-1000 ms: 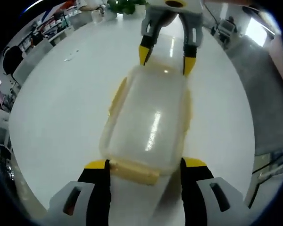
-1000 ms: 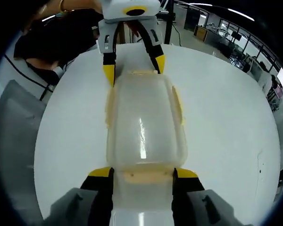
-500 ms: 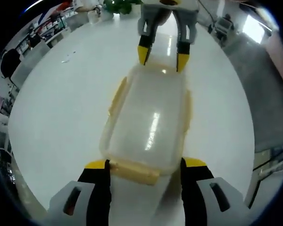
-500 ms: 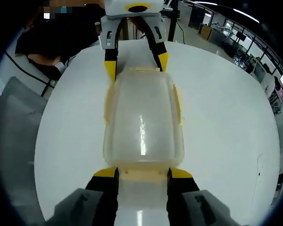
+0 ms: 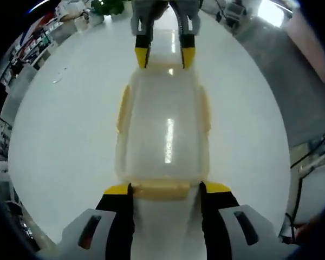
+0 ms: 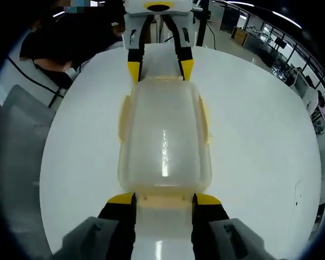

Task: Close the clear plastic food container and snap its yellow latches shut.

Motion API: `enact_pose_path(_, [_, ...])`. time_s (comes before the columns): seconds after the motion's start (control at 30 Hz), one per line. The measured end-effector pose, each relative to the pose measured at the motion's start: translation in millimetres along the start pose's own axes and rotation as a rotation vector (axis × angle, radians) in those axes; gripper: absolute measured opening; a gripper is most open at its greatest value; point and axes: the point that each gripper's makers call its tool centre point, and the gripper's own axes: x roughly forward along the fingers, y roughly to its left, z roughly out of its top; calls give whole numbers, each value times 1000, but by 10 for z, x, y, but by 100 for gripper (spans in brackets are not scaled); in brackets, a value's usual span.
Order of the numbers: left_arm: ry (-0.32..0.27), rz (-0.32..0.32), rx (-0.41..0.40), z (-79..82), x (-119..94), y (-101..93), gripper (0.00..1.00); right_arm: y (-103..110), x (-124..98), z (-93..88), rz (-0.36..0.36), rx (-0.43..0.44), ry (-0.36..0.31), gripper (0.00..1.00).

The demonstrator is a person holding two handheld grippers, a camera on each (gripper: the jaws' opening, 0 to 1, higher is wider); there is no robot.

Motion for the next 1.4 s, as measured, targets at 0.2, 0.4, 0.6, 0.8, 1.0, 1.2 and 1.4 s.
enact_pose_path(0.2, [-17,-6,18,-8,-16,53,37,-6,3,-5,8,-12,10,38])
enact_pose_path(0.4, [22,7,-3,24,7,30,38,-2,2,-13,11,-16,5,38])
enact_pose_path(0.6, [30,-1,34,10,-2,17,38,0,9,-12,10,-22,23,38])
enact_pose_path(0.8, [39,-3,28,10,-2,19,38,1,0,-18,11,-28,28,39])
enact_pose_path(1.0, [44,-5,24,7,-6,15,37,-3,1,-17,8,-23,36,38])
enact_pose_path(1.2, [22,10,15,10,-10,19,36,7,-5,-18,-7,-4,40,37])
enact_pose_path(1.4, [63,36,48,22,-33,51,36,10,-24,-4,2,11,35,37])
